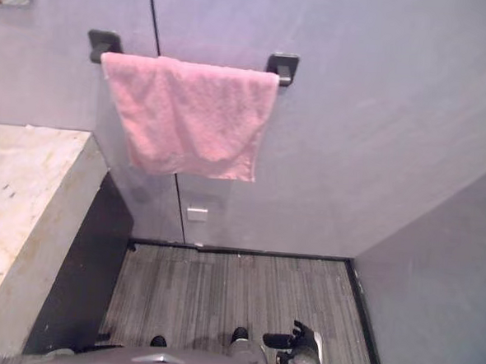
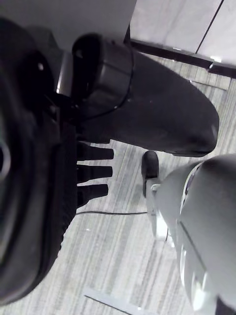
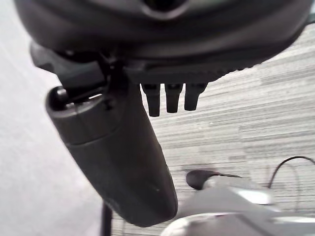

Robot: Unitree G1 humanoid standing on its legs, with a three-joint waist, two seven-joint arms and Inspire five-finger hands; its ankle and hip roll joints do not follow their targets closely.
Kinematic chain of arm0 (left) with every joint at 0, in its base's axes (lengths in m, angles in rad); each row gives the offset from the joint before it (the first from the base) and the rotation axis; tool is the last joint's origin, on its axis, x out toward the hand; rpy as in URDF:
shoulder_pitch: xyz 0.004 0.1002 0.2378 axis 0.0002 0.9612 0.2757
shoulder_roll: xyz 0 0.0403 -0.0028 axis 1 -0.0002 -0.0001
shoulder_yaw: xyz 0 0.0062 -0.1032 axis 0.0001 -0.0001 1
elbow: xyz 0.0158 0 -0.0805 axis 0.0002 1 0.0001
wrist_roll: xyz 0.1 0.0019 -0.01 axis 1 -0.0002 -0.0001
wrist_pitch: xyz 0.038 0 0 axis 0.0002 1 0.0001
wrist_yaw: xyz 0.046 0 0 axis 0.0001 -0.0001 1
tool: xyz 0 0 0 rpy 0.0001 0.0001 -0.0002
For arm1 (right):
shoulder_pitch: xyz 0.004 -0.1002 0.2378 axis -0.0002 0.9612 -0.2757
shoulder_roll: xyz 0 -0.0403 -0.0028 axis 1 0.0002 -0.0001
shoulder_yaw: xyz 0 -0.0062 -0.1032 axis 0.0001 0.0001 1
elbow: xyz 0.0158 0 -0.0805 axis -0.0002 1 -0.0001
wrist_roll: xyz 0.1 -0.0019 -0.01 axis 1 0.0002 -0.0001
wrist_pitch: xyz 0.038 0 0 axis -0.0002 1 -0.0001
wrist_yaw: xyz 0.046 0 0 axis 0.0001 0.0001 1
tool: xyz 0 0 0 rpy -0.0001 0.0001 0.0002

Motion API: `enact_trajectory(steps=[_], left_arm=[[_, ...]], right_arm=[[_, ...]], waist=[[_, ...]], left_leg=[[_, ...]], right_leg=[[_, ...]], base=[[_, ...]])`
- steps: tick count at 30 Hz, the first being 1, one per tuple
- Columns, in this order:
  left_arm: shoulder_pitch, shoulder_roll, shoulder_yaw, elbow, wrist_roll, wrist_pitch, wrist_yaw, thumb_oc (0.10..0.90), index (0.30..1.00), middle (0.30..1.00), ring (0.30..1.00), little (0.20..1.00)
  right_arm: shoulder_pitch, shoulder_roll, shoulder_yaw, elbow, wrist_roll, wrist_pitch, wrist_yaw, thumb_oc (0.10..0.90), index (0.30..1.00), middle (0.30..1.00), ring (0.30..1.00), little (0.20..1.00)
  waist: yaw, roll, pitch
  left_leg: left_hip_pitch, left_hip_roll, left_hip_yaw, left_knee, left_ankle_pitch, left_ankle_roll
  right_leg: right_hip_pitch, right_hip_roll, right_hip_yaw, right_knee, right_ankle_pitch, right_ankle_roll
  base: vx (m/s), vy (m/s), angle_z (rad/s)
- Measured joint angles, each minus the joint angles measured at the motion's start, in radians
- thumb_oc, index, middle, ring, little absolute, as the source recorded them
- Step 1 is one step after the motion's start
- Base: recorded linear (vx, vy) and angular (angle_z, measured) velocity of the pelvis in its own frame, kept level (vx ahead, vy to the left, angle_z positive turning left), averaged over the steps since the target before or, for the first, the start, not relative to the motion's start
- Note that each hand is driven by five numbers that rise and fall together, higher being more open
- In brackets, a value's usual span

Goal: Organize the bathroom.

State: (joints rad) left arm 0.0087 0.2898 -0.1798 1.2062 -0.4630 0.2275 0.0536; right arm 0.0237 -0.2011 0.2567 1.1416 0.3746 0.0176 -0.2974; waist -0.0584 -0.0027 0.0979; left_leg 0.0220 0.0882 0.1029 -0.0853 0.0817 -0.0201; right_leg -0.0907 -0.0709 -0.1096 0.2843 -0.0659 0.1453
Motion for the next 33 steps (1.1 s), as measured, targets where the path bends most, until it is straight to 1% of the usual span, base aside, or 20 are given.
enact_trajectory(steps=[2, 3, 5, 8, 11, 13, 14, 15, 17, 18, 20, 24, 25, 26, 27, 28, 29, 30, 32, 33], left_arm=[[-0.001, 0.000, 0.002, 0.005, -0.005, 0.001, -0.008, 0.800, 0.900, 0.900, 0.900, 0.900], [-0.014, -0.002, 0.001, 0.002, -0.006, -0.003, -0.014, 0.800, 0.900, 0.900, 0.900, 0.900], [-0.029, -0.034, 0.002, 0.001, -0.006, -0.007, -0.016, 0.800, 0.900, 0.900, 0.900, 0.900], [-0.063, -0.058, -0.003, 0.000, 0.030, -0.009, -0.020, 0.800, 0.900, 0.900, 0.900, 0.900], [-0.098, -0.058, -0.010, 0.004, 0.055, -0.008, -0.002, 0.800, 0.900, 0.900, 0.900, 0.900], [-0.081, -0.055, 0.010, 0.014, 0.054, -0.011, 0.001, 0.800, 0.900, 0.900, 0.900, 0.900], [-0.086, -0.053, 0.014, 0.019, 0.053, -0.016, 0.002, 0.800, 0.900, 0.900, 0.900, 0.900], [-0.092, -0.044, 0.028, 0.023, 0.051, -0.032, 0.006, 0.800, 0.900, 0.900, 0.900, 0.900], [-0.093, -0.027, 0.034, 0.025, 0.051, -0.045, 0.007, 0.800, 0.900, 0.900, 0.900, 0.900], [-0.095, -0.026, 0.037, 0.035, 0.052, -0.048, 0.008, 0.800, 0.900, 0.900, 0.900, 0.900], [-0.090, -0.032, 0.037, 0.045, 0.052, -0.047, 0.010, 0.800, 0.900, 0.900, 0.900, 0.900], [-0.088, -0.073, 0.036, 0.056, 0.056, -0.043, 0.007, 0.800, 0.900, 0.900, 0.900, 0.900], [-0.089, -0.099, 0.033, 0.061, 0.076, -0.043, 0.007, 0.800, 0.900, 0.900, 0.900, 0.900], [-0.085, -0.114, 0.027, 0.061, 0.082, -0.041, 0.008, 0.800, 0.900, 0.900, 0.900, 0.900], [-0.077, -0.130, 0.020, 0.060, 0.086, -0.044, 0.012, 0.800, 0.900, 0.900, 0.900, 0.900], [-0.071, -0.127, 0.017, 0.063, 0.088, -0.039, 0.010, 0.800, 0.900, 0.900, 0.900, 0.900], [-0.077, -0.124, -0.003, 0.065, 0.089, -0.038, 0.010, 0.800, 0.900, 0.900, 0.900, 0.900], [-0.082, -0.121, -0.011, 0.057, 0.090, -0.047, 0.010, 0.800, 0.900, 0.900, 0.900, 0.900], [-0.086, -0.110, -0.010, 0.060, 0.088, -0.046, 0.021, 0.800, 0.900, 0.900, 0.900, 0.900], [-0.080, -0.109, -0.010, 0.064, 0.089, -0.032, 0.031, 0.800, 0.900, 0.900, 0.900, 0.900]], right_arm=[[-0.019, 0.009, 0.001, 0.031, 0.019, 0.001, 0.006, 0.800, 0.900, 0.900, 0.900, 0.900], [-0.037, 0.007, -0.002, 0.063, 0.035, 0.002, 0.007, 0.800, 0.900, 0.900, 0.900, 0.900], [-0.065, -0.014, -0.009, 0.070, 0.036, 0.019, 0.012, 0.800, 0.900, 0.900, 0.900, 0.900], [-0.096, -0.051, -0.001, 0.034, 0.083, 0.040, 0.034, 0.800, 0.900, 0.900, 0.900, 0.900], [-0.087, -0.062, -0.001, 0.027, 0.115, 0.049, 0.036, 0.800, 0.900, 0.900, 0.900, 0.900], [-0.082, -0.063, 0.000, 0.043, 0.121, 0.059, 0.037, 0.800, 0.900, 0.900, 0.900, 0.900], [-0.077, -0.062, 0.001, 0.044, 0.120, 0.060, 0.040, 0.800, 0.900, 0.900, 0.900, 0.900], [-0.075, -0.057, 0.019, 0.051, 0.119, 0.073, 0.046, 0.800, 0.900, 0.900, 0.900, 0.900], [-0.075, -0.051, 0.022, 0.064, 0.101, 0.085, 0.047, 0.800, 0.900, 0.900, 0.900, 0.900], [-0.074, -0.051, 0.020, 0.069, 0.096, 0.088, 0.048, 0.800, 0.900, 0.900, 0.900, 0.900], [-0.070, -0.055, 0.021, 0.071, 0.052, 0.098, 0.053, 0.800, 0.900, 0.900, 0.900, 0.900], [-0.036, -0.076, 0.015, 0.061, 0.004, 0.108, 0.054, 0.800, 0.900, 0.900, 0.900, 0.900], [-0.021, -0.085, 0.004, 0.061, -0.011, 0.107, 0.053, 0.800, 0.900, 0.900, 0.900, 0.900], [-0.013, -0.095, -0.002, 0.060, -0.012, 0.108, 0.052, 0.800, 0.900, 0.900, 0.900, 0.900], [-0.009, -0.108, -0.012, 0.058, -0.014, 0.111, 0.053, 0.800, 0.900, 0.900, 0.900, 0.900], [0.009, -0.102, -0.040, 0.053, -0.014, 0.115, 0.060, 0.800, 0.900, 0.900, 0.900, 0.900], [0.015, -0.104, -0.045, 0.063, -0.014, 0.129, 0.061, 0.800, 0.900, 0.900, 0.900, 0.900], [0.010, -0.109, -0.052, 0.070, -0.015, 0.148, 0.061, 0.800, 0.900, 0.900, 0.900, 0.900], [-0.017, -0.105, -0.052, 0.069, -0.017, 0.154, 0.065, 0.800, 0.900, 0.900, 0.900, 0.900], [-0.034, -0.108, -0.052, 0.070, -0.020, 0.158, 0.065, 0.800, 0.900, 0.900, 0.900, 0.900]], waist=[[0.019, -0.009, 0.000], [0.033, -0.014, 0.004], [0.055, 0.025, 0.018], [0.053, 0.065, 0.057], [0.028, 0.063, 0.075], [0.026, 0.056, 0.079], [0.021, 0.048, 0.085], [0.019, 0.016, 0.102], [0.003, -0.032, 0.112], [-0.017, -0.040, 0.113], [-0.037, -0.039, 0.113], [-0.085, -0.021, 0.096], [-0.098, -0.005, 0.085], [-0.107, 0.009, 0.077], [-0.107, 0.043, 0.060], [-0.115, 0.038, 0.032], [-0.120, 0.047, 0.019], [-0.121, 0.069, 0.006], [-0.098, 0.064, 0.016], [-0.102, 0.070, 0.014]], left_leg=[[-0.017, 0.002, -0.030, 0.001, 0.023, -0.024], [-0.022, -0.006, -0.058, 0.001, 0.033, -0.038], [-0.042, 0.010, -0.080, 0.029, 0.038, -0.051], [-0.085, 0.025, -0.082, 0.086, 0.058, -0.076], [-0.117, 0.008, -0.012, 0.087, 0.152, -0.100], [-0.116, 0.003, 0.093, 0.101, 0.074, -0.088], [-0.114, -0.008, 0.098, 0.130, 0.052, -0.085], [-0.117, -0.033, 0.085, 0.225, 0.009, -0.076], [-0.098, -0.065, 0.085, 0.316, -0.052, -0.053], [-0.087, -0.065, 0.086, 0.360, -0.088, -0.044], [-0.043, -0.041, 0.093, 0.391, -0.136, -0.046], [0.029, 0.046, 0.202, 0.407, -0.158, -0.070], [0.045, 0.078, 0.259, 0.389, -0.161, -0.075], [0.055, 0.092, 0.274, 0.374, -0.155, -0.066], [0.053, 0.078, 0.259, 0.329, -0.167, -0.040], [0.058, 0.029, 0.248, 0.242, -0.157, -0.013], [0.061, 0.008, 0.244, 0.182, -0.158, 0.010], [0.079, -0.016, 0.240, 0.091, -0.179, 0.042], [0.083, -0.056, 0.231, 0.063, -0.140, 0.046], [0.094, -0.073, 0.222, 0.062, -0.140, 0.052]], right_leg=[[0.044, 0.047, 0.037, -0.050, -0.050, -0.038], [0.111, 0.067, 0.061, -0.169, -0.048, -0.113], [0.170, 0.095, 0.047, -0.283, 0.016, -0.138], [0.203, 0.122, 0.000, -0.324, 0.044, -0.166], [0.218, 0.109, -0.092, -0.332, 0.047, -0.197], [0.224, 0.103, -0.131, -0.352, 0.061, -0.232], [0.232, 0.097, -0.154, -0.362, 0.080, -0.231], [0.234, 0.073, -0.175, -0.363, 0.084, -0.233], [0.224, 0.025, -0.210, -0.363, 0.091, -0.224], [0.226, 0.010, -0.224, -0.362, 0.094, -0.219], [0.223, 0.001, -0.256, -0.363, 0.097, -0.215], [0.205, -0.048, -0.369, -0.341, 0.098, -0.177], [0.199, -0.071, -0.403, -0.310, 0.096, -0.155], [0.192, -0.085, -0.413, -0.282, 0.074, -0.139], [0.149, -0.089, -0.366, -0.207, 0.034, -0.131], [0.125, -0.118, -0.307, -0.174, 0.034, -0.130], [0.119, -0.129, -0.279, -0.172, 0.026, -0.132], [0.114, -0.134, -0.263, -0.182, 0.023, -0.108], [0.113, -0.191, -0.266, -0.135, 0.051, -0.074], [0.111, -0.226, -0.268, -0.053, 0.052, -0.073]], base=[[-0.15, -0.125, 0.66], [-0.17, -0.125, 0.56], [-0.23, -0.110, 0.44], [-0.24, -0.025, 0.48], [-0.25, 0.044, 0.85], [-0.33, 0.096, 0.45], [-0.32, 0.116, 0.47], [-0.24, 0.107, 0.44], [-0.26, 0.135, 0.54], [-0.27, 0.176, 0.70], [-0.21, 0.180, 0.57], [-0.16, 0.293, 0.87], [-0.07, 0.234, 0.91], [-0.13, 0.459, 0.84], [-0.13, 0.481, 1.07], [-0.12, 0.453, 1.25], [-0.11, 0.467, 1.71], [-0.09, 0.394, 1.23], [-0.10, 0.479, 0.97], [-0.12, 0.586, 1.31]])
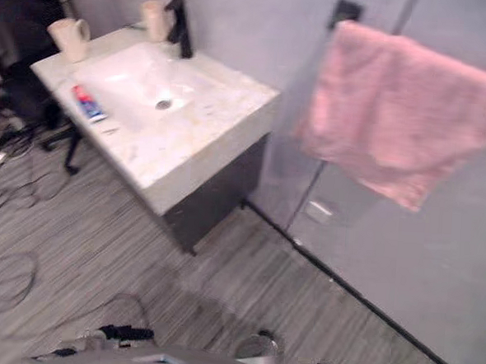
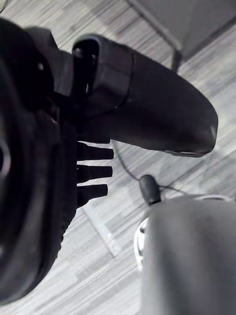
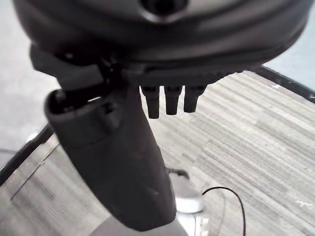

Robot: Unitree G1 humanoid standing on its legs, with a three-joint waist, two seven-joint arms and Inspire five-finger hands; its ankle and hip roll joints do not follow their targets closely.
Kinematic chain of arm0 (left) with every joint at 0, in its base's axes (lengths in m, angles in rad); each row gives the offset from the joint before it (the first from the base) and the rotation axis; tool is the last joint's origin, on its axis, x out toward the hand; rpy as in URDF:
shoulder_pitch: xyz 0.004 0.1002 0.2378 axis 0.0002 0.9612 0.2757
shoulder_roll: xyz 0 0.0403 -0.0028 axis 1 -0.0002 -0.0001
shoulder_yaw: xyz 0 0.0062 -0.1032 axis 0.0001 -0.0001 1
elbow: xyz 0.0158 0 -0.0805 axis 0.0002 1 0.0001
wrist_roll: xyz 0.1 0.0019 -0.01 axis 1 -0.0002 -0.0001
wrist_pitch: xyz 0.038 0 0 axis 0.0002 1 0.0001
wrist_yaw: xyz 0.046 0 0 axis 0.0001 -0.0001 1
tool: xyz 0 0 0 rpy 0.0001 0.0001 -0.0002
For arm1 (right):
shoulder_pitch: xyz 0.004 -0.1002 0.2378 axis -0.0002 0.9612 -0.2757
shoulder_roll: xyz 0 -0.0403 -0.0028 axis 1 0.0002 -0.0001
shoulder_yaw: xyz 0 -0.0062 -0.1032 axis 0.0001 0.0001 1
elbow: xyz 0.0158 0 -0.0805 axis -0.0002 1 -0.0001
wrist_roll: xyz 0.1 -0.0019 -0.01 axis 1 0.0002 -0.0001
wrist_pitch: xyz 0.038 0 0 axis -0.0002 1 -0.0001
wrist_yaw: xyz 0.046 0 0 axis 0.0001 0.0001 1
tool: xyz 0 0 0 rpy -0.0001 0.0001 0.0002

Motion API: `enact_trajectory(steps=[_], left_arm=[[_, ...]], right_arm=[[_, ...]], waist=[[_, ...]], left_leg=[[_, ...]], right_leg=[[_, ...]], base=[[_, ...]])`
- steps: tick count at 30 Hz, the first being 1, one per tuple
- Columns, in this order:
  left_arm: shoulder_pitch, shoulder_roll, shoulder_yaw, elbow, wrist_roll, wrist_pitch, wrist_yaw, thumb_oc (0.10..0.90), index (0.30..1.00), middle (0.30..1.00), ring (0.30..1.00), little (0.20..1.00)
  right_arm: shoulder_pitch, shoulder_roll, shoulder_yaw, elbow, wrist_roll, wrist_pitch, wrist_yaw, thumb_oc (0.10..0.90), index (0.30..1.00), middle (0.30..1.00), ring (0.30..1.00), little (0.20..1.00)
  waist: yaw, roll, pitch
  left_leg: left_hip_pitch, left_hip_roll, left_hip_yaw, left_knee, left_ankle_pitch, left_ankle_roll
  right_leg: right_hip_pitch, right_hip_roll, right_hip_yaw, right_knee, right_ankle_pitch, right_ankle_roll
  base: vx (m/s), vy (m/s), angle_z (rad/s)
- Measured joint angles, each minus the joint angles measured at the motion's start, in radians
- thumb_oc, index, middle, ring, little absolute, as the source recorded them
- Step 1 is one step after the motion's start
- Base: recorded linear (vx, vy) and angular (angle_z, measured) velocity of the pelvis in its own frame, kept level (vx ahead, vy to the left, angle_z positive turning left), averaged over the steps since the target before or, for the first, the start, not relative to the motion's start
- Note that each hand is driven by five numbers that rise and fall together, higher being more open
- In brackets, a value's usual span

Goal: Organize the bathroom.

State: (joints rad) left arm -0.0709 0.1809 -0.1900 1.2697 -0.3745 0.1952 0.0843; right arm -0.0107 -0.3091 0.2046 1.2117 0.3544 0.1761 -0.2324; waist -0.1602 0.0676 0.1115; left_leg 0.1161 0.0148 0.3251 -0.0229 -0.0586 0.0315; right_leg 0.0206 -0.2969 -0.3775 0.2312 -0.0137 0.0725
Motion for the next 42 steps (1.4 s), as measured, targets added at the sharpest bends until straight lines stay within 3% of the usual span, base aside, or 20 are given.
enact_trajectory(steps=[3, 5, 7, 9, 10, 11, 13, 14, 15, 16, 18, 25, 28, 31, 34, 38, 39, 40, 41, 42], left_arm=[[0.017, 0.007, -0.026, 0.005, 0.000, 0.007, 0.007, 0.800, 0.900, 0.900, 0.900, 0.900], [0.033, 0.025, -0.039, 0.008, -0.002, 0.016, 0.022, 0.800, 0.900, 0.900, 0.900, 0.900], [0.042, 0.044, -0.046, 0.010, -0.012, 0.025, 0.034, 0.800, 0.900, 0.900, 0.900, 0.900], [0.044, 0.044, -0.048, 0.011, -0.008, 0.025, 0.039, 0.800, 0.900, 0.900, 0.900, 0.900], [0.033, 0.042, -0.052, 0.010, -0.005, 0.023, 0.035, 0.800, 0.900, 0.900, 0.900, 0.900], [0.024, 0.043, -0.066, 0.007, 0.006, 0.019, 0.033, 0.800, 0.900, 0.900, 0.900, 0.900], [0.022, 0.043, -0.081, 0.006, 0.030, 0.014, 0.029, 0.800, 0.900, 0.900, 0.900, 0.900], [0.022, 0.049, -0.088, 0.005, 0.029, 0.021, 0.032, 0.800, 0.900, 0.900, 0.900, 0.900], [0.022, 0.056, -0.087, 0.005, 0.028, 0.025, 0.033, 0.800, 0.900, 0.900, 0.900, 0.900], [0.022, 0.039, -0.082, -0.007, 0.028, 0.029, 0.046, 0.800, 0.900, 0.900, 0.900, 0.900], [0.022, 0.027, -0.078, -0.022, 0.027, 0.029, 0.046, 0.800, 0.900, 0.900, 0.900, 0.900], [-0.004, 0.026, -0.066, -0.031, 0.070, 0.017, 0.047, 0.800, 0.900, 0.900, 0.900, 0.900], [-0.041, 0.022, -0.028, -0.025, 0.072, -0.002, 0.046, 0.800, 0.900, 0.900, 0.900, 0.900], [-0.035, 0.016, -0.022, -0.022, 0.072, -0.007, 0.047, 0.800, 0.900, 0.900, 0.900, 0.900], [-0.036, 0.012, -0.027, -0.023, 0.072, 0.000, 0.047, 0.800, 0.900, 0.900, 0.900, 0.900], [-0.043, 0.011, -0.032, -0.028, 0.072, -0.004, 0.048, 0.800, 0.900, 0.900, 0.900, 0.900], [-0.045, 0.006, -0.032, -0.028, 0.072, -0.006, 0.048, 0.800, 0.900, 0.900, 0.900, 0.900], [-0.046, -0.002, -0.032, -0.028, 0.072, -0.011, 0.049, 0.800, 0.900, 0.900, 0.900, 0.900], [-0.039, 0.000, -0.032, -0.028, 0.072, -0.017, 0.050, 0.800, 0.900, 0.900, 0.900, 0.900], [-0.031, 0.003, -0.031, -0.022, 0.072, -0.022, 0.050, 0.800, 0.900, 0.900, 0.900, 0.900]], right_arm=[[-0.035, -0.025, 0.005, 0.000, -0.037, 0.033, -0.004, 0.800, 0.900, 0.900, 0.900, 0.900], [-0.056, -0.034, -0.004, -0.017, -0.034, 0.033, 0.007, 0.800, 0.900, 0.900, 0.900, 0.900], [-0.074, -0.014, -0.009, -0.031, -0.034, 0.037, 0.013, 0.800, 0.900, 0.900, 0.900, 0.900], [-0.067, 0.007, -0.008, -0.013, -0.027, 0.052, 0.015, 0.800, 0.900, 0.900, 0.900, 0.900], [-0.050, 0.025, -0.006, -0.005, -0.018, 0.071, 0.014, 0.800, 0.900, 0.900, 0.900, 0.900], [-0.041, 0.036, -0.006, 0.008, 0.005, 0.087, 0.013, 0.800, 0.900, 0.900, 0.900, 0.900], [-0.017, 0.060, -0.005, 0.033, 0.016, 0.111, 0.010, 0.800, 0.900, 0.900, 0.900, 0.900], [-0.010, 0.073, -0.005, 0.037, 0.016, 0.114, 0.007, 0.800, 0.900, 0.900, 0.900, 0.900], [-0.004, 0.084, -0.005, 0.030, 0.016, 0.118, 0.008, 0.800, 0.900, 0.900, 0.900, 0.900], [-0.008, 0.081, -0.008, 0.028, 0.014, 0.119, 0.010, 0.800, 0.900, 0.900, 0.900, 0.900], [-0.009, 0.072, -0.005, 0.026, 0.011, 0.122, 0.016, 0.800, 0.900, 0.900, 0.900, 0.900], [-0.004, 0.068, -0.010, 0.010, 0.012, 0.121, 0.032, 0.800, 0.900, 0.900, 0.900, 0.900], [-0.014, 0.069, -0.017, 0.012, 0.012, 0.120, 0.033, 0.800, 0.900, 0.900, 0.900, 0.900], [-0.035, 0.064, -0.015, 0.034, 0.008, 0.121, 0.027, 0.800, 0.900, 0.900, 0.900, 0.900], [-0.055, 0.058, -0.011, 0.041, 0.007, 0.118, 0.025, 0.800, 0.900, 0.900, 0.900, 0.900], [-0.067, 0.044, -0.007, 0.038, 0.007, 0.114, 0.025, 0.800, 0.900, 0.900, 0.900, 0.900], [-0.063, 0.032, -0.010, 0.038, 0.007, 0.113, 0.024, 0.800, 0.900, 0.900, 0.900, 0.900], [-0.062, 0.018, -0.008, 0.039, 0.007, 0.112, 0.023, 0.800, 0.900, 0.900, 0.900, 0.900], [-0.055, 0.024, -0.009, 0.039, 0.007, 0.113, 0.020, 0.800, 0.900, 0.900, 0.900, 0.900], [-0.051, 0.029, -0.013, 0.045, 0.007, 0.117, 0.018, 0.800, 0.900, 0.900, 0.900, 0.900]], waist=[[0.012, -0.001, -0.003], [0.024, 0.007, -0.008], [0.026, -0.012, -0.001], [0.008, -0.003, 0.002], [-0.022, 0.015, 0.005], [-0.036, 0.024, 0.011], [-0.042, 0.002, 0.003], [-0.054, -0.024, -0.001], [-0.062, -0.054, -0.010], [-0.063, -0.070, -0.006], [-0.064, -0.044, -0.003], [-0.085, -0.035, 0.012], [-0.087, -0.075, 0.045], [-0.078, -0.098, 0.064], [-0.064, -0.100, 0.065], [-0.061, -0.090, 0.061], [-0.066, -0.080, 0.060], [-0.063, -0.063, 0.060], [-0.061, -0.080, 0.050], [-0.061, -0.085, 0.047]], left_leg=[[0.053, -0.038, -0.050, -0.054, 0.011, 0.039], [0.041, -0.048, -0.086, -0.066, 0.009, 0.067], [0.029, -0.062, -0.132, -0.066, 0.016, 0.084], [0.027, -0.047, -0.212, -0.063, 0.021, 0.089], [0.023, -0.021, -0.306, -0.062, 0.031, 0.098], [0.023, -0.002, -0.334, -0.062, 0.038, 0.090], [0.022, -0.009, -0.382, -0.059, 0.033, 0.084], [0.023, -0.031, -0.399, -0.055, 0.027, 0.074], [0.026, -0.060, -0.383, -0.057, 0.016, 0.056], [0.042, -0.064, -0.325, -0.056, -0.001, 0.029], [0.042, -0.037, -0.263, -0.051, -0.016, 0.003], [0.080, -0.003, -0.266, -0.033, -0.032, -0.051], [-0.017, -0.033, -0.222, 0.178, -0.055, -0.115], [-0.065, -0.018, -0.183, 0.280, -0.079, -0.092], [-0.078, 0.079, -0.166, 0.245, -0.079, -0.081], [-0.071, 0.181, -0.174, 0.157, 0.006, -0.082], [-0.068, 0.200, -0.172, 0.120, 0.038, -0.077], [-0.051, 0.202, -0.177, 0.091, 0.046, -0.113], [-0.024, 0.173, -0.168, 0.059, 0.045, -0.135], [-0.004, 0.134, -0.161, 0.028, 0.043, -0.124]], right_leg=[[-0.058, -0.056, 0.036, 0.191, -0.005, 0.025], [-0.085, -0.041, 0.081, 0.079, -0.017, 0.048], [-0.102, -0.018, 0.086, -0.038, 0.023, 0.070], [-0.104, 0.062, 0.178, -0.058, 0.012, 0.056], [-0.108, 0.162, 0.258, -0.029, 0.000, 0.036], [-0.117, 0.213, 0.295, -0.015, -0.005, 0.027], [-0.127, 0.289, 0.305, -0.068, 0.003, 0.018], [-0.120, 0.288, 0.319, -0.107, 0.008, 0.020], [-0.116, 0.271, 0.317, -0.128, 0.030, 0.028], [-0.121, 0.266, 0.315, -0.120, 0.055, -0.034], [-0.110, 0.276, 0.312, -0.132, 0.060, -0.037], [0.007, 0.311, 0.300, -0.259, 0.081, -0.048], [0.051, 0.261, 0.302, -0.309, 0.084, -0.051], [0.067, 0.242, 0.302, -0.310, 0.088, -0.089], [0.071, 0.246, 0.319, -0.303, 0.076, -0.096], [0.072, 0.240, 0.346, -0.293, 0.064, -0.078], [0.069, 0.235, 0.351, -0.274, 0.052, -0.049], [0.061, 0.228, 0.360, -0.246, 0.032, -0.018], [0.059, 0.192, 0.372, -0.236, 0.025, -0.007], [0.057, 0.160, 0.380, -0.226, 0.031, 0.012]], base=[[-0.08, 0.442, 0.82], [-0.04, 0.317, 0.47], [0.01, 0.282, 0.63], [0.04, 0.226, 1.24], [0.05, 0.199, 1.81], [0.08, 0.229, 1.88], [0.08, 0.168, 0.99], [0.05, 0.059, 0.60], [0.08, 0.065, 0.43], [0.07, 0.034, 0.12], [0.05, 0.002, -0.11], [0.09, 0.016, 0.06], [0.07, 0.101, 0.34], [0.10, 0.146, 0.05], [0.15, 0.233, -0.16], [0.15, 0.300, -0.18], [0.12, 0.328, -0.12], [0.18, 0.547, -0.12], [0.19, 0.658, -0.14], [0.13, 0.513, -0.16]])
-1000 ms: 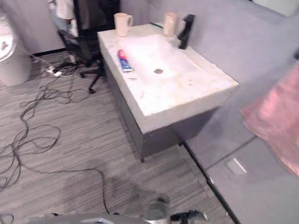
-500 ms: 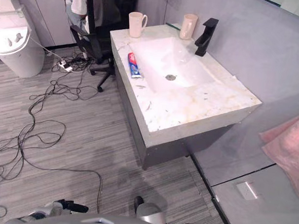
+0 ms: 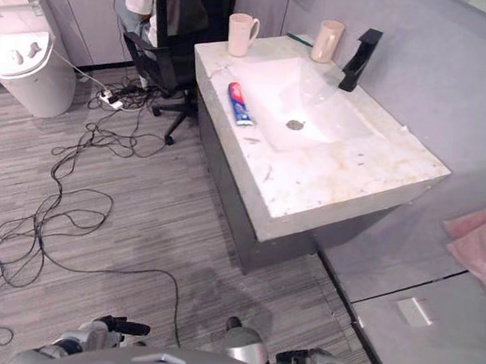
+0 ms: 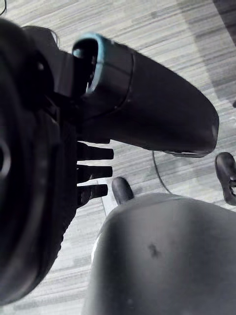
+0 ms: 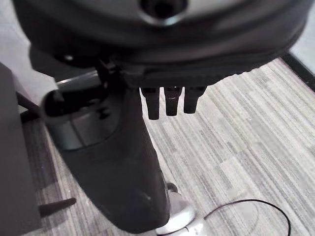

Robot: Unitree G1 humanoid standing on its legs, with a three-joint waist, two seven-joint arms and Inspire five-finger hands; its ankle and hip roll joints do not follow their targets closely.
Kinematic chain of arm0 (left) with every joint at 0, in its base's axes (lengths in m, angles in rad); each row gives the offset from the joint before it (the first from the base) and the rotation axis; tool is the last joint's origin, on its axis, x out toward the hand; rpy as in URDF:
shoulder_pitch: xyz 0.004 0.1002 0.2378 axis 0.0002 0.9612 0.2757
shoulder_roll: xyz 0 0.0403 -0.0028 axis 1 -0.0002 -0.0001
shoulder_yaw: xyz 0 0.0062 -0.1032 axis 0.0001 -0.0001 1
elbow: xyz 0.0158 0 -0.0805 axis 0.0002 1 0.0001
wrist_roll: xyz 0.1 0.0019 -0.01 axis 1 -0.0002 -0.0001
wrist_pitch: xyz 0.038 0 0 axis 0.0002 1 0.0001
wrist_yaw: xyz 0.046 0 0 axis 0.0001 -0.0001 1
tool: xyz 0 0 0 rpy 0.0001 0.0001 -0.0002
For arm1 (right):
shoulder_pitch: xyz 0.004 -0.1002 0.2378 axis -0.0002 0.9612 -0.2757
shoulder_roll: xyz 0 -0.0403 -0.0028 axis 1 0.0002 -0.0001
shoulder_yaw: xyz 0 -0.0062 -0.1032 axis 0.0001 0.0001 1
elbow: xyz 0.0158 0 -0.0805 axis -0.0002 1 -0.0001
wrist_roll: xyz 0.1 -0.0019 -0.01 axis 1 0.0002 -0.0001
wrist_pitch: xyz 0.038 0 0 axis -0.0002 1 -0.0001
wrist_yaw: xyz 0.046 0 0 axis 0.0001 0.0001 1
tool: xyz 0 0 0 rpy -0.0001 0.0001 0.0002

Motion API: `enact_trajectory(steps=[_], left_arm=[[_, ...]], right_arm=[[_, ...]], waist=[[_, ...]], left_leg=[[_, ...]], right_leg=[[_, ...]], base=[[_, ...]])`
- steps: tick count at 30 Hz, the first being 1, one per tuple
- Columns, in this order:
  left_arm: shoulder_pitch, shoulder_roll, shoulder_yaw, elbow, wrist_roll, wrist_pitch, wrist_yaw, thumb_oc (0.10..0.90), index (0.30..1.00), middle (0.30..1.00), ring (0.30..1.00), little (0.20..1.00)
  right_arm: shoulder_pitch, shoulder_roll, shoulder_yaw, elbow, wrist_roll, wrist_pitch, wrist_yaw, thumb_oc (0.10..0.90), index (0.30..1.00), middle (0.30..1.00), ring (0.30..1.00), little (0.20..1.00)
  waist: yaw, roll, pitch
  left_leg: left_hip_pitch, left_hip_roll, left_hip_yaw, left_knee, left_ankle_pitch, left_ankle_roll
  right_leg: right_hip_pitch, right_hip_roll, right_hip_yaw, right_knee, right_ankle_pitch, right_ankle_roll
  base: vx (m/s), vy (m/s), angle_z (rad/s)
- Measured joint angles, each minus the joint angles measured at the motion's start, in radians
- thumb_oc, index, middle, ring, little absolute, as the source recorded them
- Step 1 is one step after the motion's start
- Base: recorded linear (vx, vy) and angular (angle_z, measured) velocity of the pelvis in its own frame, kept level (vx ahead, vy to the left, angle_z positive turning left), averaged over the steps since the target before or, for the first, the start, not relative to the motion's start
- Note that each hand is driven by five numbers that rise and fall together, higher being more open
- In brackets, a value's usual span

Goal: Organize the bathroom.

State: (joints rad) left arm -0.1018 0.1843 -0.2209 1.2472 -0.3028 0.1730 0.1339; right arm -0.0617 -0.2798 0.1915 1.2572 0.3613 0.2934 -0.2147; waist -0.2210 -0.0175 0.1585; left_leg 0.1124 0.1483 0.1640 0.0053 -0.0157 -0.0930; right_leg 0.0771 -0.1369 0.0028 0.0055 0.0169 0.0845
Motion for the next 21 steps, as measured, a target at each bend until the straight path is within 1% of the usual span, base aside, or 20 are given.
enact_trajectory(steps=[1, 2, 3, 5, 6, 7, 8, 9, 10, 11, 12, 13, 14, 15, 16, 17, 18, 19, 20, 21], left_arm=[[0.006, 0.001, 0.001, 0.003, 0.000, -0.003, 0.000, 0.800, 0.900, 0.900, 0.900, 0.900], [0.010, -0.002, 0.001, 0.010, 0.000, -0.004, -0.001, 0.800, 0.900, 0.900, 0.900, 0.900], [0.018, 0.000, -0.001, 0.009, 0.005, 0.002, 0.000, 0.800, 0.900, 0.900, 0.900, 0.900], [0.018, 0.002, -0.004, 0.014, 0.027, 0.001, -0.001, 0.800, 0.900, 0.900, 0.900, 0.900], [0.019, 0.005, -0.029, 0.020, 0.045, 0.004, 0.002, 0.800, 0.900, 0.900, 0.900, 0.900], [0.020, 0.011, -0.039, 0.022, 0.045, 0.007, 0.002, 0.800, 0.900, 0.900, 0.900, 0.900], [0.002, 0.022, -0.047, 0.040, 0.045, 0.005, 0.000, 0.800, 0.900, 0.900, 0.900, 0.900], [0.001, 0.023, -0.053, 0.041, 0.046, 0.005, 0.001, 0.800, 0.900, 0.900, 0.900, 0.900], [0.003, 0.023, -0.057, 0.041, 0.048, 0.005, 0.000, 0.800, 0.900, 0.900, 0.900, 0.900], [0.003, 0.027, -0.058, 0.041, 0.049, 0.005, 0.001, 0.800, 0.900, 0.900, 0.900, 0.900], [0.001, 0.032, -0.057, 0.042, 0.049, 0.006, 0.001, 0.800, 0.900, 0.900, 0.900, 0.900], [-0.007, 0.036, -0.057, 0.042, 0.048, 0.006, 0.001, 0.800, 0.900, 0.900, 0.900, 0.900], [-0.023, 0.041, -0.055, 0.041, 0.048, 0.004, 0.000, 0.800, 0.900, 0.900, 0.900, 0.900], [-0.034, 0.043, -0.056, 0.038, 0.048, 0.002, 0.001, 0.800, 0.900, 0.900, 0.900, 0.900], [-0.053, 0.045, -0.054, 0.038, 0.048, 0.003, 0.004, 0.800, 0.900, 0.900, 0.900, 0.900], [-0.063, 0.049, -0.054, 0.036, 0.048, 0.002, 0.006, 0.800, 0.900, 0.900, 0.900, 0.900], [-0.069, 0.047, -0.052, 0.035, 0.048, 0.004, 0.009, 0.800, 0.900, 0.900, 0.900, 0.900], [-0.066, 0.041, -0.052, 0.035, 0.048, 0.010, 0.009, 0.800, 0.900, 0.900, 0.900, 0.900], [-0.063, 0.037, -0.053, 0.035, 0.048, 0.011, 0.009, 0.800, 0.900, 0.900, 0.900, 0.900], [-0.057, 0.022, -0.057, 0.034, 0.047, 0.009, 0.014, 0.800, 0.900, 0.900, 0.900, 0.900]], right_arm=[[-0.001, 0.006, -0.004, 0.013, 0.001, -0.001, -0.006, 0.800, 0.900, 0.900, 0.900, 0.900], [0.000, 0.011, -0.005, 0.021, 0.001, -0.005, -0.014, 0.800, 0.900, 0.900, 0.900, 0.900], [0.013, 0.019, -0.008, 0.014, 0.008, -0.002, -0.015, 0.800, 0.900, 0.900, 0.900, 0.900], [0.020, 0.025, -0.026, 0.012, 0.008, 0.004, -0.015, 0.800, 0.900, 0.900, 0.900, 0.900], [0.024, 0.028, -0.025, 0.001, 0.005, 0.008, -0.014, 0.800, 0.900, 0.900, 0.900, 0.900], [0.024, 0.031, -0.023, -0.005, 0.005, 0.007, -0.012, 0.800, 0.900, 0.900, 0.900, 0.900], [0.024, 0.037, -0.022, 0.001, 0.005, -0.004, -0.011, 0.800, 0.900, 0.900, 0.900, 0.900], [0.019, 0.034, -0.023, -0.006, 0.005, -0.005, -0.010, 0.800, 0.900, 0.900, 0.900, 0.900], [0.008, 0.028, -0.022, -0.006, 0.002, -0.013, -0.007, 0.800, 0.900, 0.900, 0.900, 0.900], [-0.002, 0.026, -0.022, -0.006, -0.001, -0.018, 0.000, 0.800, 0.900, 0.900, 0.900, 0.900], [-0.014, 0.026, -0.022, -0.008, -0.001, -0.017, 0.010, 0.800, 0.900, 0.900, 0.900, 0.900], [-0.016, 0.026, -0.021, -0.007, -0.001, -0.018, 0.017, 0.800, 0.900, 0.900, 0.900, 0.900], [-0.015, 0.027, -0.022, -0.009, -0.001, -0.019, 0.021, 0.800, 0.900, 0.900, 0.900, 0.900], [-0.013, 0.028, -0.021, -0.019, -0.001, -0.016, 0.023, 0.800, 0.900, 0.900, 0.900, 0.900], [-0.012, 0.031, -0.021, -0.017, 0.000, -0.013, 0.023, 0.800, 0.900, 0.900, 0.900, 0.900], [-0.005, 0.035, -0.021, -0.021, -0.001, -0.011, 0.024, 0.800, 0.900, 0.900, 0.900, 0.900], [0.009, 0.040, -0.021, -0.023, -0.003, -0.007, 0.025, 0.800, 0.900, 0.900, 0.900, 0.900], [0.023, 0.042, -0.022, -0.022, -0.005, -0.002, 0.028, 0.800, 0.900, 0.900, 0.900, 0.900], [0.031, 0.040, -0.022, -0.023, -0.005, -0.001, 0.030, 0.800, 0.900, 0.900, 0.900, 0.900], [0.050, 0.038, -0.023, -0.024, -0.022, -0.003, 0.030, 0.800, 0.900, 0.900, 0.900, 0.900]], waist=[[-0.001, -0.010, -0.004], [-0.003, -0.014, -0.006], [-0.006, 0.002, -0.007], [-0.006, 0.008, -0.003], [-0.003, 0.035, 0.001], [-0.003, 0.045, 0.001], [0.000, 0.051, 0.018], [0.000, 0.061, 0.025], [0.001, 0.075, 0.023], [0.005, 0.071, 0.028], [0.001, 0.085, 0.028], [-0.007, 0.077, 0.040], [-0.018, 0.078, 0.043], [-0.029, 0.061, 0.051], [-0.032, 0.046, 0.059], [-0.039, 0.021, 0.069], [-0.047, -0.007, 0.071], [-0.051, -0.019, 0.063], [-0.058, -0.034, 0.054], [-0.061, -0.034, 0.047]], left_leg=[[0.017, -0.027, 0.009, -0.030, 0.001, 0.009], [0.040, -0.049, 0.017, -0.065, 0.008, 0.024], [0.060, -0.086, 0.020, -0.092, 0.013, 0.056], [0.060, -0.111, 0.018, -0.087, 0.001, 0.077], [0.073, -0.128, 0.013, -0.095, 0.000, 0.097], [0.074, -0.134, 0.012, -0.091, 0.000, 0.107], [0.066, -0.153, 0.019, -0.052, -0.022, 0.143], [0.064, -0.149, 0.019, -0.040, -0.030, 0.151], [0.071, -0.157, 0.018, -0.040, -0.039, 0.168], [0.079, -0.162, 0.020, -0.047, -0.056, 0.195], [0.087, -0.165, 0.021, -0.048, -0.057, 0.201], [0.088, -0.165, 0.012, -0.049, -0.060, 0.205], [0.091, -0.173, -0.006, -0.049, -0.055, 0.199], [0.094, -0.182, -0.020, -0.054, -0.066, 0.199], [0.110, -0.197, -0.022, -0.069, -0.060, 0.201], [0.124, -0.212, -0.028, -0.073, -0.068, 0.198], [0.146, -0.233, -0.033, -0.087, -0.086, 0.191], [0.159, -0.255, -0.033, -0.089, -0.098, 0.202], [0.169, -0.266, -0.031, -0.089, -0.108, 0.205], [0.190, -0.280, -0.025, -0.089, -0.139, 0.209]], right_leg=[[-0.006, -0.024, 0.003, 0.021, -0.002, 0.008], [-0.019, -0.043, 0.003, 0.058, -0.003, 0.010], [-0.047, -0.070, 0.002, 0.121, 0.009, 0.020], [-0.050, -0.097, 0.001, 0.148, 0.015, 0.027], [-0.096, -0.110, 0.002, 0.238, 0.048, 0.036], [-0.116, -0.115, 0.006, 0.280, 0.069, 0.040], [-0.212, -0.128, 0.017, 0.458, 0.133, 0.038], [-0.266, -0.133, 0.021, 0.539, 0.188, 0.032], [-0.336, -0.128, 0.048, 0.626, 0.278, 0.027], [-0.382, -0.104, 0.079, 0.694, 0.242, 0.046], [-0.408, -0.064, 0.086, 0.726, 0.155, 0.042], [-0.420, -0.012, 0.070, 0.702, 0.079, 0.042], [-0.417, 0.018, 0.036, 0.640, 0.034, 0.050], [-0.415, 0.043, -0.004, 0.574, 0.011, 0.049], [-0.395, 0.076, -0.053, 0.409, -0.009, 0.045], [-0.394, 0.095, -0.075, 0.343, -0.011, 0.044], [-0.395, 0.127, -0.110, 0.257, -0.010, 0.044], [-0.399, 0.147, -0.145, 0.178, -0.003, 0.041], [-0.401, 0.153, -0.161, 0.152, 0.001, 0.035], [-0.412, 0.164, -0.200, 0.147, 0.002, 0.032]], base=[[0.08, 0.349, -0.14], [0.12, 0.476, -0.05], [0.15, 0.586, 0.06], [0.15, 0.525, 0.14], [0.13, 0.471, 0.16], [0.15, 0.543, 0.15], [0.13, 0.375, 0.12], [0.15, 0.339, 0.06], [0.23, 0.309, -0.07], [0.27, 0.265, -0.12], [0.33, 0.223, -0.11], [0.41, 0.181, 0.12], [0.35, 0.132, 0.30], [0.38, 0.126, 0.37], [0.33, 0.116, 0.34], [0.43, 0.155, 0.31], [0.48, 0.186, 0.22], [0.39, 0.162, 0.13], [0.37, 0.147, -0.07], [0.35, 0.086, -0.22]])
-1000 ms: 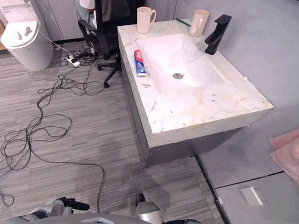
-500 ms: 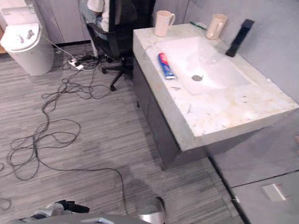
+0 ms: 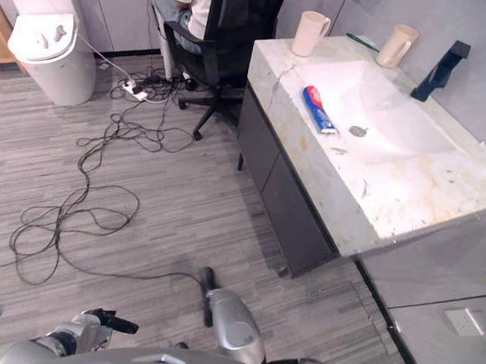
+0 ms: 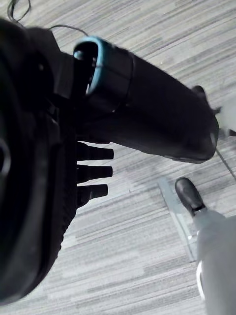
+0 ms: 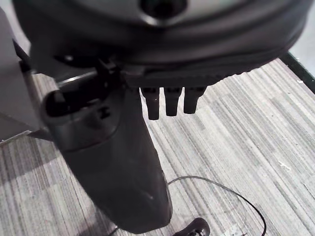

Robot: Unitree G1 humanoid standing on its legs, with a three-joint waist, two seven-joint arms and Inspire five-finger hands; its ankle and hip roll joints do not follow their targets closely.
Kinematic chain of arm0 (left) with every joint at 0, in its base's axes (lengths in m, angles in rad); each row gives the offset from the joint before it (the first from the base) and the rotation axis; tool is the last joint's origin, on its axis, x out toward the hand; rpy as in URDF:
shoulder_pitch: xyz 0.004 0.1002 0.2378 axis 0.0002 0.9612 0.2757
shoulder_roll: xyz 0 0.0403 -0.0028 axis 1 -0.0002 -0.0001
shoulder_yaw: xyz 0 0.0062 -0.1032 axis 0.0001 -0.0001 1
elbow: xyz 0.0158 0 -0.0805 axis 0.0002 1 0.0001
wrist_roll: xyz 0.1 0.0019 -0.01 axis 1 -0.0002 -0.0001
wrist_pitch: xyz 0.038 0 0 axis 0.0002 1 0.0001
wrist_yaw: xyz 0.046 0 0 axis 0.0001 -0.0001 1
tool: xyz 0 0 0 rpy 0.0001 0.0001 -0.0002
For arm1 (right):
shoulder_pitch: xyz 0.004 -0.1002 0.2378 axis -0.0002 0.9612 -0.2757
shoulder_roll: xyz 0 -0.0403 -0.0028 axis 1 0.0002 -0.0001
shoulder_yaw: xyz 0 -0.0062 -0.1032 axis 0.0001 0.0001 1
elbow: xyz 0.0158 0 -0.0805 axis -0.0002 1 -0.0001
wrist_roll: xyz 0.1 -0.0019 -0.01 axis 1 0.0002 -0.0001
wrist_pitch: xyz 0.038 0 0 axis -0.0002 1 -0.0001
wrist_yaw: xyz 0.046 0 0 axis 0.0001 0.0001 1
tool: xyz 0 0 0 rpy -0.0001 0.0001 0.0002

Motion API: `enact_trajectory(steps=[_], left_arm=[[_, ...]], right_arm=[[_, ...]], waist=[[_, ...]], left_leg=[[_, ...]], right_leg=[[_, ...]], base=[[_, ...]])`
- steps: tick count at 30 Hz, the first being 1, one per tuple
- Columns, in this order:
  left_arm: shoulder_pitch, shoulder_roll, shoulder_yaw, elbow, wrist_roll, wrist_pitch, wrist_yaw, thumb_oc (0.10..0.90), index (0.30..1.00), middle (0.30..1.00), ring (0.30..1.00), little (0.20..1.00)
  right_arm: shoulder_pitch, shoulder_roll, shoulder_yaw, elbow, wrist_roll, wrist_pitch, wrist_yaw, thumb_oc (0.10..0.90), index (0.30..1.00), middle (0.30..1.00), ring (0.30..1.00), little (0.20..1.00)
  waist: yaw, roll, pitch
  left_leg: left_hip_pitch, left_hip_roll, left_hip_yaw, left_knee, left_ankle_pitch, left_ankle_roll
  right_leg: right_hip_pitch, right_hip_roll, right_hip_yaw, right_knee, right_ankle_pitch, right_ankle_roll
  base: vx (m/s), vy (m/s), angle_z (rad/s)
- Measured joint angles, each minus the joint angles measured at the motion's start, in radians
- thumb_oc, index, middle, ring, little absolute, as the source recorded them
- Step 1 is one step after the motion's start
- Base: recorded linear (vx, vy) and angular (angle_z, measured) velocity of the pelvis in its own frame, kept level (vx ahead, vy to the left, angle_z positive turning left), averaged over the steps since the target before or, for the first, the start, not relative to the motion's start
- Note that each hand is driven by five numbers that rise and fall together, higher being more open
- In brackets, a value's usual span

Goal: Organize the bathroom.

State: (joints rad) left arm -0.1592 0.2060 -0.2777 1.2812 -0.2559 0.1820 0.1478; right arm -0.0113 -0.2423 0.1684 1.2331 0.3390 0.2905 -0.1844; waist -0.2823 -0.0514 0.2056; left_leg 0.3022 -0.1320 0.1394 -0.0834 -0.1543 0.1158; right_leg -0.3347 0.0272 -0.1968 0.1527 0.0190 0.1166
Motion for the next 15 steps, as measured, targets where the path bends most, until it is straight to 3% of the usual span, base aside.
enact_trajectory(steps=[1, 2, 3, 4, 5, 6, 8, 10, 12, 13, 14, 15], left_arm=[[0.010, -0.014, 0.000, -0.002, -0.004, 0.000, 0.003, 0.800, 0.900, 0.900, 0.900, 0.900], [0.012, -0.029, 0.000, -0.003, -0.004, 0.000, 0.003, 0.800, 0.900, 0.900, 0.900, 0.900], [0.012, -0.036, 0.000, -0.005, -0.004, 0.000, 0.003, 0.800, 0.900, 0.900, 0.900, 0.900], [0.003, -0.042, 0.001, -0.010, -0.003, -0.005, 0.003, 0.800, 0.900, 0.900, 0.900, 0.900], [-0.006, -0.042, 0.001, -0.018, 0.000, -0.013, 0.003, 0.800, 0.900, 0.900, 0.900, 0.900], [-0.014, -0.041, 0.002, -0.020, 0.000, -0.020, 0.003, 0.800, 0.900, 0.900, 0.900, 0.900], [-0.034, -0.039, 0.012, -0.026, 0.036, -0.035, 0.002, 0.800, 0.900, 0.900, 0.900, 0.900], [-0.036, -0.047, 0.009, -0.038, 0.041, -0.055, 0.003, 0.800, 0.900, 0.900, 0.900, 0.900], [-0.037, -0.054, 0.010, -0.044, 0.044, -0.048, 0.004, 0.800, 0.900, 0.900, 0.900, 0.900], [-0.031, -0.048, 0.012, -0.042, 0.067, -0.045, 0.007, 0.800, 0.900, 0.900, 0.900, 0.900], [-0.036, -0.041, 0.010, -0.051, 0.075, -0.040, 0.014, 0.800, 0.900, 0.900, 0.900, 0.900], [-0.018, -0.028, 0.009, -0.059, 0.074, -0.031, 0.022, 0.800, 0.900, 0.900, 0.900, 0.900]], right_arm=[[0.012, -0.003, -0.001, 0.000, -0.019, -0.001, 0.002, 0.800, 0.900, 0.900, 0.900, 0.900], [0.023, -0.010, -0.001, 0.001, -0.019, -0.004, 0.007, 0.800, 0.900, 0.900, 0.900, 0.900], [0.028, -0.013, -0.002, 0.002, -0.019, -0.005, 0.009, 0.800, 0.900, 0.900, 0.900, 0.900], [0.040, -0.017, -0.002, 0.003, -0.018, -0.010, 0.016, 0.800, 0.900, 0.900, 0.900, 0.900], [0.045, -0.017, -0.002, 0.011, -0.016, -0.011, 0.026, 0.800, 0.900, 0.900, 0.900, 0.900], [0.053, -0.018, -0.002, 0.015, -0.016, -0.011, 0.026, 0.800, 0.900, 0.900, 0.900, 0.900], [0.050, -0.020, -0.003, 0.014, -0.004, -0.018, 0.027, 0.800, 0.900, 0.900, 0.900, 0.900], [0.026, -0.036, 0.001, 0.014, 0.004, -0.038, 0.027, 0.800, 0.900, 0.900, 0.900, 0.900], [-0.013, -0.040, 0.001, 0.014, 0.047, -0.063, 0.021, 0.800, 0.900, 0.900, 0.900, 0.900], [-0.042, -0.034, -0.002, 0.014, 0.071, -0.065, 0.026, 0.800, 0.900, 0.900, 0.900, 0.900], [-0.062, -0.027, -0.002, 0.013, 0.070, -0.067, 0.027, 0.800, 0.900, 0.900, 0.900, 0.900], [-0.086, -0.015, -0.002, 0.008, 0.070, -0.072, 0.028, 0.800, 0.900, 0.900, 0.900, 0.900]], waist=[[-0.002, -0.003, -0.005], [-0.011, 0.020, -0.006], [-0.020, 0.036, -0.007], [-0.043, 0.068, -0.008], [-0.052, 0.082, -0.010], [-0.052, 0.088, -0.014], [-0.059, 0.097, -0.022], [-0.047, 0.106, -0.038], [-0.041, 0.114, -0.047], [-0.027, 0.104, -0.046], [-0.011, 0.088, -0.040], [0.022, 0.058, -0.033]], left_leg=[[0.034, -0.006, 0.009, 0.001, -0.030, -0.004], [0.060, 0.002, 0.008, 0.002, -0.056, -0.020], [0.067, 0.012, 0.003, 0.009, -0.067, -0.034], [0.071, 0.036, -0.022, 0.034, -0.080, -0.063], [0.073, 0.042, -0.043, 0.078, -0.061, -0.102], [0.072, 0.045, -0.045, 0.103, -0.054, -0.127], [0.030, 0.057, -0.080, 0.300, -0.036, -0.222], [-0.109, 0.051, -0.090, 0.640, 0.028, -0.346], [-0.235, 0.058, -0.088, 0.827, 0.043, -0.345], [-0.317, 0.083, -0.059, 0.880, 0.031, -0.279], [-0.359, 0.093, -0.043, 0.877, 0.019, -0.253], [-0.378, 0.102, -0.025, 0.788, 0.007, -0.189]], right_leg=[[0.008, 0.013, -0.031, 0.005, 0.012, -0.017], [0.024, 0.026, -0.031, 0.024, 0.061, -0.084], [0.028, 0.034, -0.031, 0.034, 0.067, -0.106], [0.044, 0.048, -0.027, 0.046, 0.048, -0.153], [0.078, 0.048, -0.025, 0.041, 0.031, -0.200], [0.101, 0.049, -0.024, 0.033, 0.025, -0.205], [0.191, 0.051, -0.018, -0.031, 0.012, -0.179], [0.288, 0.049, 0.025, -0.126, 0.018, -0.187], [0.330, 0.045, 0.064, -0.161, 0.017, -0.220], [0.344, 0.042, 0.115, -0.169, -0.001, -0.245], [0.352, 0.037, 0.157, -0.172, 0.002, -0.241], [0.363, 0.025, 0.228, -0.168, 0.000, -0.244]], base=[[0.54, 0.074, -0.30], [0.46, 0.047, -0.20], [0.42, 0.033, 0.15], [0.36, 0.007, 0.43], [0.36, 0.000, 0.45], [0.43, -0.016, 0.35], [0.29, -0.012, 0.20], [0.23, -0.002, -0.21], [0.31, 0.050, -0.58], [0.31, 0.095, -0.88], [0.26, 0.147, -1.36], [0.29, 0.207, -1.64]])
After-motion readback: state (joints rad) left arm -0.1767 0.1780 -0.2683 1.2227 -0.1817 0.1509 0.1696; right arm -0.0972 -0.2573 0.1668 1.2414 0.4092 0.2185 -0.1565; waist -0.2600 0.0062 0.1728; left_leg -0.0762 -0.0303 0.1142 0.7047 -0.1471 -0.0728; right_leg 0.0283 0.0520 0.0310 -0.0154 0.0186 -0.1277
